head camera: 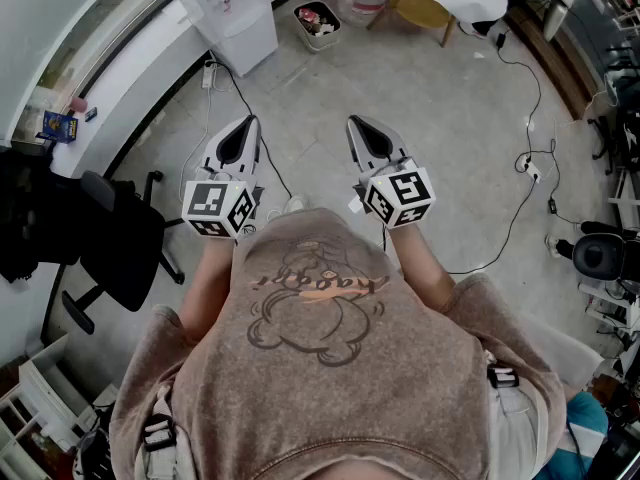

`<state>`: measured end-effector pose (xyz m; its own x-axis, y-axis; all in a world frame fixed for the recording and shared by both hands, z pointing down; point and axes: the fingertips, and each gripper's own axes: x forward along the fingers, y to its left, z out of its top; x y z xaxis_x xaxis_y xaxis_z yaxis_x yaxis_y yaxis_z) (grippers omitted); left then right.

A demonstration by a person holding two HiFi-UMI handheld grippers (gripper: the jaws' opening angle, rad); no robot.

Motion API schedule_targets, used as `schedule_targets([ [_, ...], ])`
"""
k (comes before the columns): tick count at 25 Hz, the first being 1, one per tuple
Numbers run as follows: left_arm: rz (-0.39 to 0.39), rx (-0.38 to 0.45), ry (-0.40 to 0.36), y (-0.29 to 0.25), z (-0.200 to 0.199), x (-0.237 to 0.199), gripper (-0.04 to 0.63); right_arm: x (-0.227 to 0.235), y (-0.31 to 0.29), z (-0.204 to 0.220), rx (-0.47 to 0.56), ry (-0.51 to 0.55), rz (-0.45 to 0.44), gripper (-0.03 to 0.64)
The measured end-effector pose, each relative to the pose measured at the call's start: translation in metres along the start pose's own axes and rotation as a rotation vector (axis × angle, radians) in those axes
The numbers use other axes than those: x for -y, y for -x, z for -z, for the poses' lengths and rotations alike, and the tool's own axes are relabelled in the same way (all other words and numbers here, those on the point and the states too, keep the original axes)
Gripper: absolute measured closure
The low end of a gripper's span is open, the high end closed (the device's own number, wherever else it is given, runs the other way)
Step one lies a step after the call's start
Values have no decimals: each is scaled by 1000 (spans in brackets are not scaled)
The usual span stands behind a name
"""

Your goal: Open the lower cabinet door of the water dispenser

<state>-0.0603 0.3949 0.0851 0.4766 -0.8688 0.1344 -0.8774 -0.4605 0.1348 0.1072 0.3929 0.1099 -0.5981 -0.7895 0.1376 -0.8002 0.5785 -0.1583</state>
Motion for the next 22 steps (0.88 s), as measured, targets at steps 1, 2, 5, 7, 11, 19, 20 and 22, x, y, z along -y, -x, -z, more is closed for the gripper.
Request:
schedule_targets([
  [1,0,0,-2,0,0,1,583,1,1,-1,2,-2,3,611],
  [2,-1,-1,-3,-1,0,2,583,2,1,-1,4,-3,4,611],
  [5,-7,-8,-2,-1,3,5,583,3,5,0,6,-8,0,611],
  [7,-12,-15,-4,-1,6,9,583,4,10,3,7,-19,-7,611],
  [11,-10,-26,-20,-5,14,19,583,13,20,14,11,-45,-5,611],
  [19,-47,-29,-38,-27,25,24,583,38,21,41,-16,-51,-11,611],
  [20,-53,-32,-35,-32,24,22,583,42,19,42,-23,-53,-12,611],
  [22,-59,-39,-29,-42,25,17,583,48,13,43,-33,-59,-16,611],
])
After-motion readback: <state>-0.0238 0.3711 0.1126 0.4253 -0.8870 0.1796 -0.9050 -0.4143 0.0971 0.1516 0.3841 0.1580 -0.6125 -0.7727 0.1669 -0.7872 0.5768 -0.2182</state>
